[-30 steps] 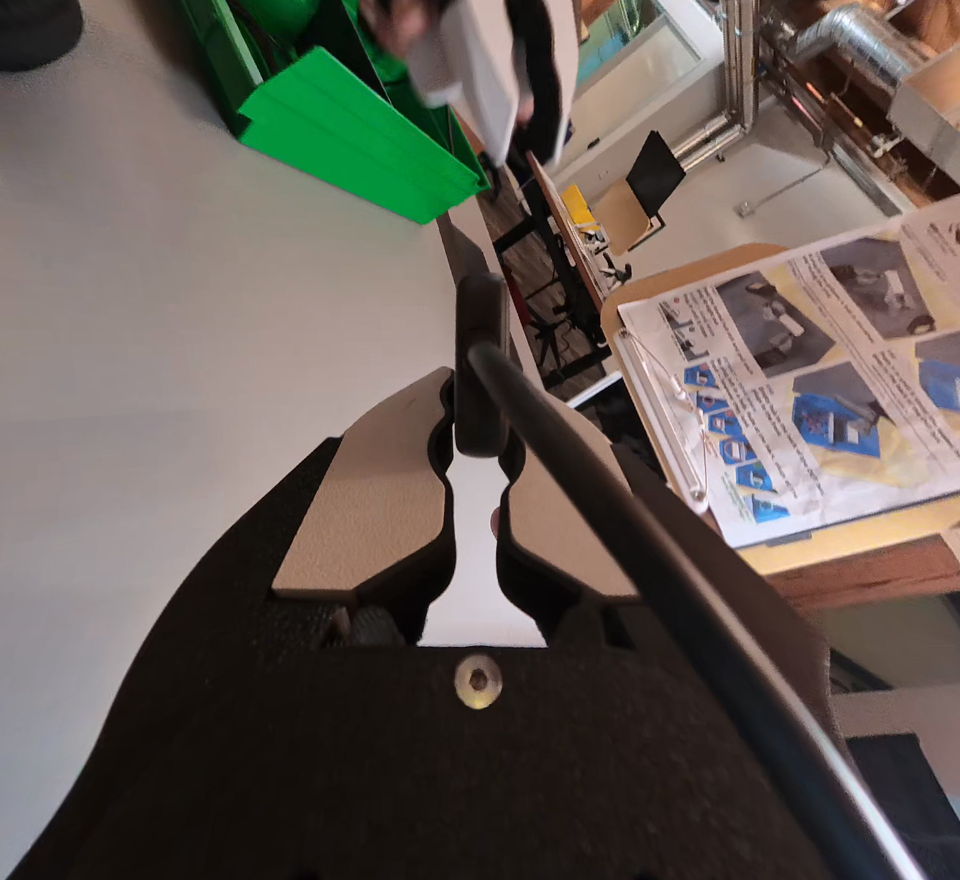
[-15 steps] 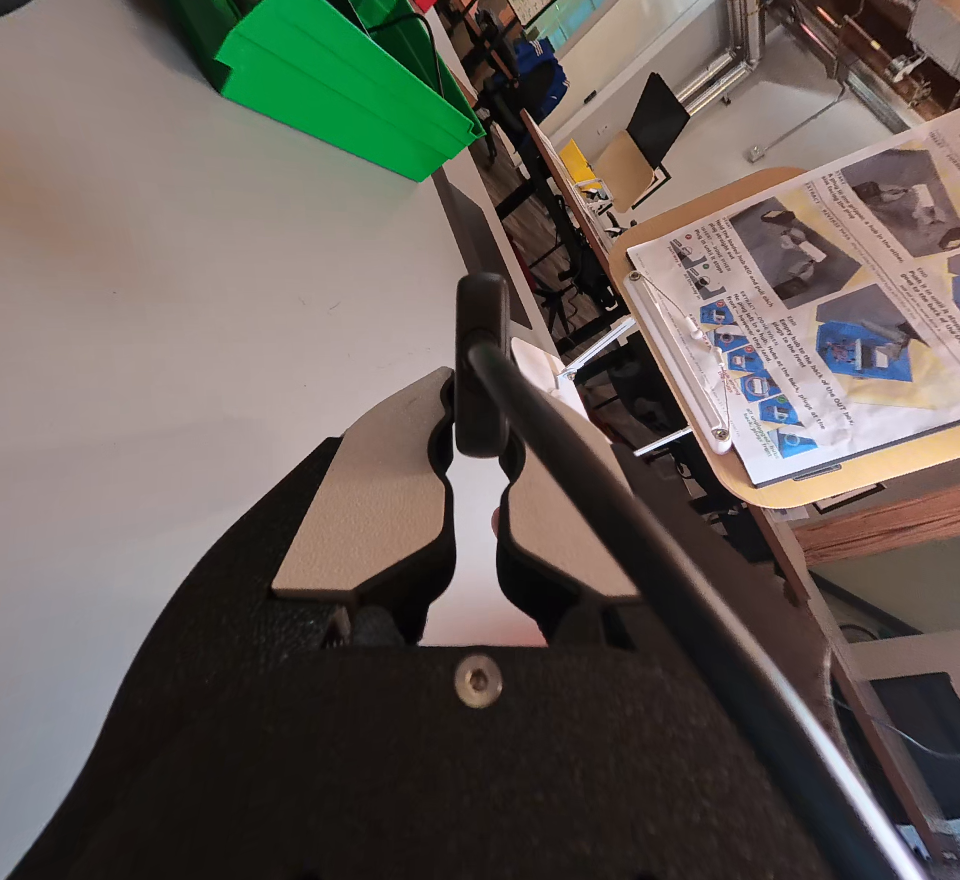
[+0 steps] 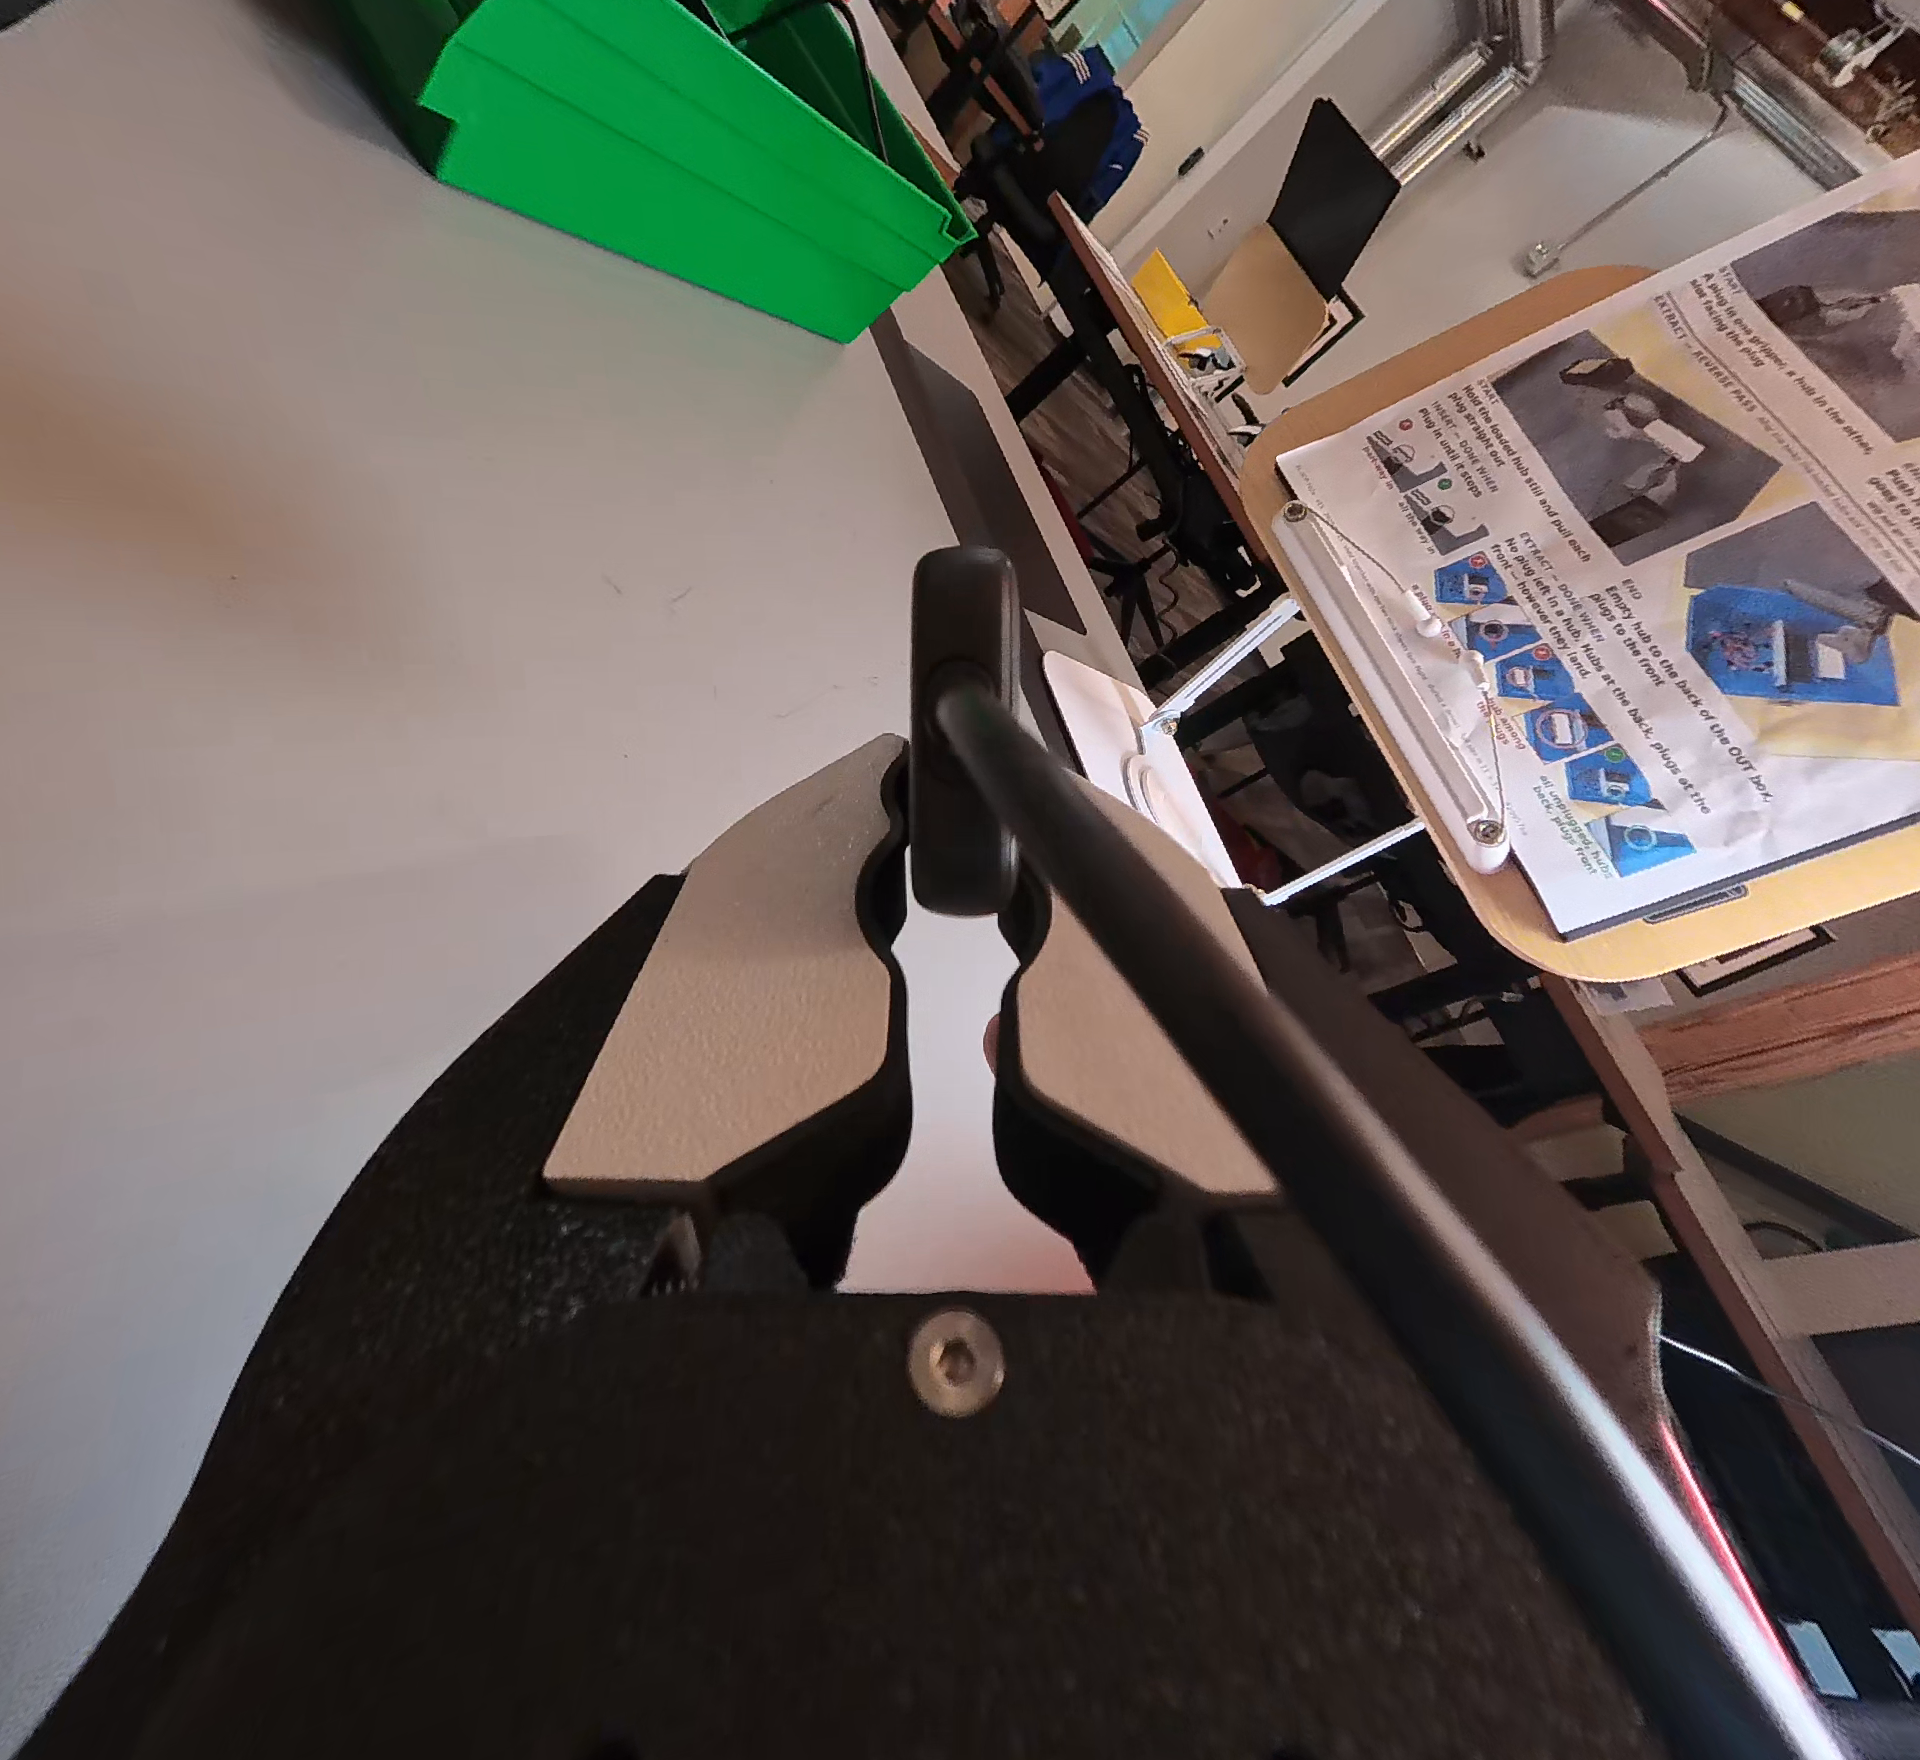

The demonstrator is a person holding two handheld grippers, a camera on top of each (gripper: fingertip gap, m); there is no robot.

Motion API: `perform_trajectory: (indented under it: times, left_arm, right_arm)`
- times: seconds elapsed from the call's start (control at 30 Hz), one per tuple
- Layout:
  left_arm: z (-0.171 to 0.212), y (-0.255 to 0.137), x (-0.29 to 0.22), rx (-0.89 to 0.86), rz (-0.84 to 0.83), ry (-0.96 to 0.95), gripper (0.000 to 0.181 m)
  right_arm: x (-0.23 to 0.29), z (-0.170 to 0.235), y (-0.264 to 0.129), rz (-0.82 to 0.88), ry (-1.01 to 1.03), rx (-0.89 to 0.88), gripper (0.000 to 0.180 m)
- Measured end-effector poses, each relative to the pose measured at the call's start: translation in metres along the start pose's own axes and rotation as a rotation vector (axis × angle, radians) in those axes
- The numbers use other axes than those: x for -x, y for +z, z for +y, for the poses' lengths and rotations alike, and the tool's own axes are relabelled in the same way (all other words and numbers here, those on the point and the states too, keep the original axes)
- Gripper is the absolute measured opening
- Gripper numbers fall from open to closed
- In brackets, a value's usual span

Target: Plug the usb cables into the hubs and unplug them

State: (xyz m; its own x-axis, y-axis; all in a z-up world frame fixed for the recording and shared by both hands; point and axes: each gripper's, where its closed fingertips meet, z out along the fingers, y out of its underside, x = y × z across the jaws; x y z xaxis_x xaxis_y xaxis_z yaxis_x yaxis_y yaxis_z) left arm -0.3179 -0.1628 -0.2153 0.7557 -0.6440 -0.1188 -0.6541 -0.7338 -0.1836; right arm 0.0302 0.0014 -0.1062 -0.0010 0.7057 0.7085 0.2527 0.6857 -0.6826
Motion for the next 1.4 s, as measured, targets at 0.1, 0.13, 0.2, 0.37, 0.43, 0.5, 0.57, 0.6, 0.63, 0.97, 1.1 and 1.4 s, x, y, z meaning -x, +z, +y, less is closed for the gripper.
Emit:
perform_trajectory:
  times: [0.1, 0.13, 0.2, 0.37, 0.43, 0.5, 0.57, 0.6, 0.63, 0.97, 1.1, 1.4]
  left_arm:
    - [0.0, 0.005, -0.004, 0.014, -0.007, 0.032, 0.02]
    - [0.0, 0.007, -0.004, 0.02, -0.014, 0.039, 0.02]
    - [0.0, 0.006, -0.003, 0.018, -0.042, 0.056, 0.019]
    - [-0.01, -0.024, 0.006, -0.152, -0.114, 0.019, 0.018]
    - [-0.022, -0.053, 0.008, -0.294, -0.141, -0.008, 0.017]
    - [-0.033, -0.083, 0.008, -0.414, -0.176, -0.011, 0.017]
    - [-0.041, -0.109, 0.005, -0.479, -0.217, 0.009, 0.017]
    - [-0.045, -0.121, 0.002, -0.5, -0.234, 0.021, 0.017]
    - [-0.049, -0.132, 0.0, -0.514, -0.252, 0.035, 0.017]
    - [-0.094, -0.207, -0.016, -0.571, -0.379, 0.117, 0.017]
    - [-0.139, -0.203, -0.058, -0.65, -0.215, 0.15, 0.017]
    - [-0.237, -0.081, -0.165, -0.646, 0.147, 0.238, 0.017]
  right_arm:
    - [0.0, 0.0, 0.0, 0.002, -0.001, -0.001, 0.013]
    - [-0.001, 0.0, -0.001, 0.002, -0.001, -0.001, 0.013]
    - [-0.001, -0.001, -0.001, 0.002, -0.001, -0.002, 0.013]
    - [-0.004, -0.003, -0.003, 0.014, -0.005, -0.007, 0.013]
    - [-0.005, -0.003, -0.004, 0.018, 0.001, -0.012, 0.013]
    - [-0.006, -0.004, -0.004, 0.019, 0.009, -0.016, 0.013]
    - [-0.006, -0.005, -0.004, 0.021, 0.01, -0.021, 0.013]
    - [-0.006, -0.006, -0.004, 0.022, 0.009, -0.026, 0.013]
    - [-0.006, -0.008, -0.005, 0.024, 0.008, -0.032, 0.013]
    - [-0.007, -0.028, -0.014, 0.016, 0.018, -0.124, 0.013]
    - [-0.007, -0.039, -0.02, -0.006, 0.046, -0.193, 0.013]
    - [-0.003, -0.038, -0.021, -0.033, 0.055, -0.208, 0.013]
